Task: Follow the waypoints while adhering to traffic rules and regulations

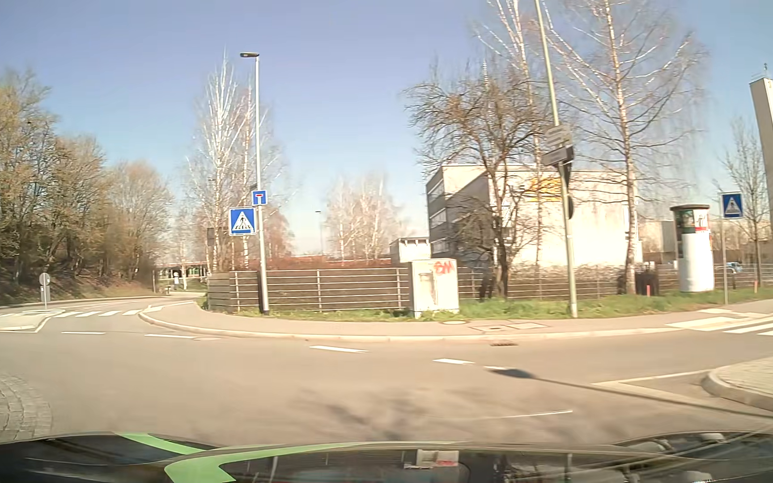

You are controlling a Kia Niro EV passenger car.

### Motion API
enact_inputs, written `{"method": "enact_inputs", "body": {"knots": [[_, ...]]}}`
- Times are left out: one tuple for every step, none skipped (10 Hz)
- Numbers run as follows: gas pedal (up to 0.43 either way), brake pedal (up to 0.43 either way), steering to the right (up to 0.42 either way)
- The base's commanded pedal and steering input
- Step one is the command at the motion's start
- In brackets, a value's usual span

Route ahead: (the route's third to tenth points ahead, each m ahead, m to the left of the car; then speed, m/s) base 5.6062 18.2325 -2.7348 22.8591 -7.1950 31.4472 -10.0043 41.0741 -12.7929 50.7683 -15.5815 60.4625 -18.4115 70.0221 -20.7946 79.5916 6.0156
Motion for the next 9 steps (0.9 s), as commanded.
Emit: {"method": "enact_inputs", "body": {"knots": [[0.059,0.0,-0.396],[0.059,0.0,-0.411],[0.059,0.0,-0.422],[0.059,0.0,-0.433],[0.059,0.0,-0.437],[0.067,0.0,-0.442],[0.067,0.0,-0.446],[0.067,0.0,-0.449],[0.067,0.0,-0.455]]}}
